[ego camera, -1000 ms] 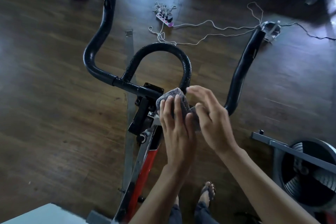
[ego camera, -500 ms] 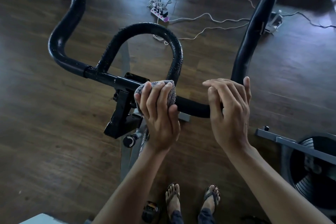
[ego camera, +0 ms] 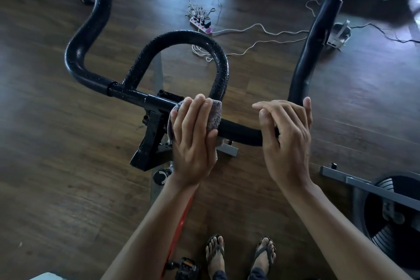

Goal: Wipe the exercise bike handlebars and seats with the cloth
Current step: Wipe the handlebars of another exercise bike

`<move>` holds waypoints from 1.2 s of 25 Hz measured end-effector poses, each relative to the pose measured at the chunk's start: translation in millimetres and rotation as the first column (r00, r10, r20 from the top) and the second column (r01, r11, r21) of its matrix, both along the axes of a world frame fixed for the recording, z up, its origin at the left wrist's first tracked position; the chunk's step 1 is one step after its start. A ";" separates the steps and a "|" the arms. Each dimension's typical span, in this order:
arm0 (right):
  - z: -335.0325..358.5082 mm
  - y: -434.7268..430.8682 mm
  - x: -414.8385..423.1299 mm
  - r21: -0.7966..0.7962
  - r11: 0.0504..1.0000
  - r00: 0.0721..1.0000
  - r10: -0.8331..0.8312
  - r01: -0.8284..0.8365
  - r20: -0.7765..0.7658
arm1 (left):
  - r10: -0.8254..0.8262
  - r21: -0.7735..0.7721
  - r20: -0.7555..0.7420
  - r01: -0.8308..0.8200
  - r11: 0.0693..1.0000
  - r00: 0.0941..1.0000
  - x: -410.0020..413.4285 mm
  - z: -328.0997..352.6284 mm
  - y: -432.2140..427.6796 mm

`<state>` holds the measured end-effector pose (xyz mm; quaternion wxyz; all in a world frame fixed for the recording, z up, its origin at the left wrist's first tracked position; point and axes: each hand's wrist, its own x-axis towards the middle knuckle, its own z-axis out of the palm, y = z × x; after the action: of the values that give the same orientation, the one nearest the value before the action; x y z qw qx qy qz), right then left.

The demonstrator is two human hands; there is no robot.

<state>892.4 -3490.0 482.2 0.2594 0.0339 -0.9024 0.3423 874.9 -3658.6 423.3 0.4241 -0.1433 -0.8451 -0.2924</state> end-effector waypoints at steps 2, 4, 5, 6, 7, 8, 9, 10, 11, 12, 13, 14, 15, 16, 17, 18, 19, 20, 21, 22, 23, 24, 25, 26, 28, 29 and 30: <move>-0.5 3.4 -0.1 -0.003 1.000 1.000 0.026 -0.026 0.006 | 0.050 0.081 0.030 -0.052 0.995 0.998 -0.5 2.7 6.4; 0.3 4.8 0.8 -0.003 0.999 0.999 0.045 -0.045 0.018 | 0.049 0.171 0.042 -0.056 0.984 0.998 0.5 8.0 13.6; 1.2 4.7 0.9 -0.022 0.998 0.998 0.056 -0.056 0.027 | 0.048 0.216 0.040 -0.056 0.975 0.998 2.6 11.5 14.0; 3.0 5.7 0.9 -0.053 0.996 0.997 0.069 -0.067 0.038 | 0.039 0.254 0.034 -0.047 0.966 0.999 6.2 16.4 15.5; 5.3 7.4 0.8 -0.082 0.994 0.995 0.083 -0.079 0.049 | 0.020 0.268 0.022 -0.025 0.963 1.000 11.7 21.3 19.8; 6.7 9.3 1.1 -0.100 0.991 0.994 0.099 -0.093 0.056 | -0.004 0.245 0.012 0.001 0.969 1.000 19.1 24.0 28.4; 7.4 12.2 1.3 -0.115 0.987 0.992 0.116 -0.110 0.053 | -0.029 0.194 0.012 0.026 0.981 1.000 26.7 23.5 39.7; 7.6 16.8 1.5 -0.131 0.983 0.990 0.138 -0.132 0.039 | -0.035 0.124 0.026 0.032 0.992 0.999 32.3 20.0 51.3; 7.1 22.3 2.1 -0.144 0.977 0.987 0.161 -0.157 0.016 | -0.016 0.059 0.047 0.013 0.998 0.999 34.2 13.6 60.6; 5.7 29.6 2.0 -0.152 0.973 0.984 0.177 -0.176 -0.013 | 0.027 0.020 0.059 -0.029 0.999 0.998 33.6 5.8 69.4; 3.5 37.5 0.4 -0.154 0.970 0.982 0.185 -0.188 -0.038 | 0.081 0.017 0.069 -0.082 0.996 0.994 31.3 -0.6 77.5; 0.8 45.7 -2.5 -0.156 0.968 0.980 0.191 -0.196 -0.048 | 0.130 0.042 0.082 -0.134 0.990 0.988 29.5 -3.7 86.0; -1.9 53.4 -6.2 -0.156 0.966 0.979 0.201 -0.205 -0.046 | 0.158 0.069 0.089 -0.165 0.984 0.983 29.2 -5.1 95.7; -4.4 59.7 -10.1 -0.149 0.964 0.975 0.218 -0.221 -0.040 | 0.165 0.075 0.079 -0.171 0.982 0.983 30.4 -6.5 104.8; -6.9 65.3 -14.2 -0.136 0.961 0.970 0.239 -0.242 -0.038 | 0.161 0.054 0.052 -0.164 0.985 0.986 32.5 -8.8 112.7; -8.6 69.4 -17.9 -0.123 0.957 0.965 0.259 -0.262 -0.040 | 0.154 0.010 0.016 -0.154 0.988 0.988 33.4 -11.0 115.5; -9.5 72.6 -20.2 -0.117 0.952 0.959 0.280 -0.283 -0.038 | 0.144 -0.034 -0.014 -0.144 0.989 0.990 32.5 -12.2 111.8; -9.8 75.0 -20.9 -0.122 0.944 0.952 0.303 -0.305 -0.038 | 0.149 -0.052 -0.036 -0.150 0.987 0.988 30.8 -12.9 105.1; -9.7 75.7 -21.1 -0.135 0.936 0.945 0.323 -0.326 -0.044 | 0.175 -0.036 -0.046 -0.176 0.984 0.984 27.4 -12.8 98.6; -9.7 76.9 -21.0 -0.145 0.928 0.939 0.340 -0.343 -0.046 | 0.215 0.018 -0.032 -0.215 0.976 0.976 23.9 -11.2 97.8; -10.0 78.0 -21.3 -0.144 0.926 0.937 0.347 -0.349 -0.044 | 0.255 0.079 0.008 -0.255 0.964 0.967 22.1 -9.2 103.2; -10.5 78.3 -21.3 -0.138 0.925 0.935 0.352 -0.354 -0.037 | 0.281 0.106 0.052 -0.285 0.953 0.958 24.1 -6.6 112.3; -10.2 78.6 -21.2 -0.135 0.923 0.932 0.360 -0.361 -0.030 | 0.286 0.098 0.076 -0.293 0.951 0.955 29.1 -4.0 122.4; -8.9 78.4 -21.0 -0.136 0.923 0.932 0.361 -0.361 -0.024 | 0.272 0.058 0.077 -0.277 0.959 0.959 35.4 -3.0 129.3; -4.6 80.4 -20.1 -0.130 0.922 0.929 0.369 -0.364 0.020 | 0.221 -0.035 0.071 -0.219 0.975 0.973 41.8 0.4 122.9; -2.4 81.9 -19.0 -0.124 0.922 0.926 0.375 -0.367 0.045 | 0.215 -0.066 0.075 -0.211 0.975 0.974 42.0 1.7 113.9; 1.0 83.6 -19.8 -0.120 0.920 0.922 0.383 -0.373 0.065 | 0.231 -0.082 0.080 -0.225 0.971 0.970 40.0 4.4 106.5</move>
<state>872.6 -3406.3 483.3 0.1502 0.1788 -0.8701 0.4340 914.9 -3552.1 427.7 0.4114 -0.0472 -0.8840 -0.2169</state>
